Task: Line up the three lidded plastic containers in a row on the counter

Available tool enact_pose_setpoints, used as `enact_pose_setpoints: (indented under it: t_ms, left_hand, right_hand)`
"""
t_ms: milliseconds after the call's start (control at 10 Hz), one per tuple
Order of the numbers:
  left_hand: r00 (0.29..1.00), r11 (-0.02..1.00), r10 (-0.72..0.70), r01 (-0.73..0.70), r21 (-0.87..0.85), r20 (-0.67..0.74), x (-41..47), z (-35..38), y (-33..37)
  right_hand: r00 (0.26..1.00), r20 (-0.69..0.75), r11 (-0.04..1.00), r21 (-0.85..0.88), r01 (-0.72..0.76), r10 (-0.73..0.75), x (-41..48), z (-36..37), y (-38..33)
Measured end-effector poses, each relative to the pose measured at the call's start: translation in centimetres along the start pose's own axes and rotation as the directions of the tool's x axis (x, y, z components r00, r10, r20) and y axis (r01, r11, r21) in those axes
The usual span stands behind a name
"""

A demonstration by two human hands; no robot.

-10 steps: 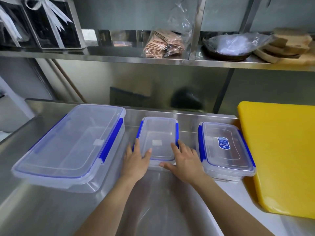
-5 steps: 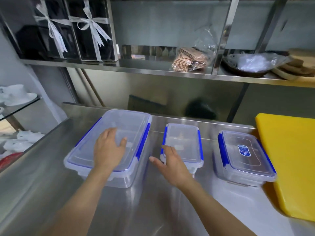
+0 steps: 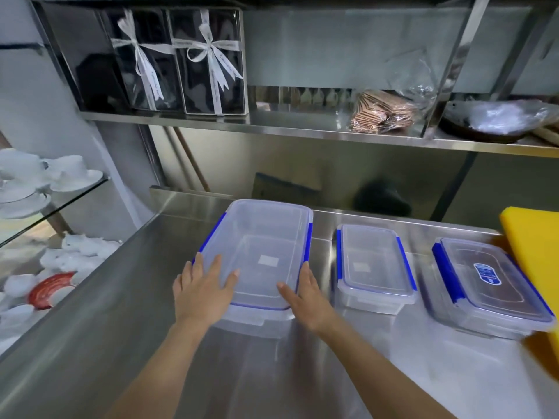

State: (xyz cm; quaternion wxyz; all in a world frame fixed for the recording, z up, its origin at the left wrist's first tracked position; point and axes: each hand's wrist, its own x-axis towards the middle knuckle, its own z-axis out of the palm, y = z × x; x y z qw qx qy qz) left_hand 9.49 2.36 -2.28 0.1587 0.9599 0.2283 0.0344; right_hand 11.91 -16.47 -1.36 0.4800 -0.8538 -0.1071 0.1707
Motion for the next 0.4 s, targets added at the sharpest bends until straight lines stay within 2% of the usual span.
enact_pose_setpoints:
  t_ms: [100,400]
  left_hand:
    - [1.0,1.0,0.01,-0.01,0.017,0.003,0.1,0.1,-0.1]
    - [0.997,0.999,0.038,-0.04,0.032,0.061,0.4,-1.0,0.1]
  right_hand:
    - [0.999,0.009,0.993,-0.104,-0.049,0.05,0.3,0.1,-0.4]
    - [0.995,-0.02,0.981,-0.166,-0.101,0.099,-0.9,-1.3,-1.7]
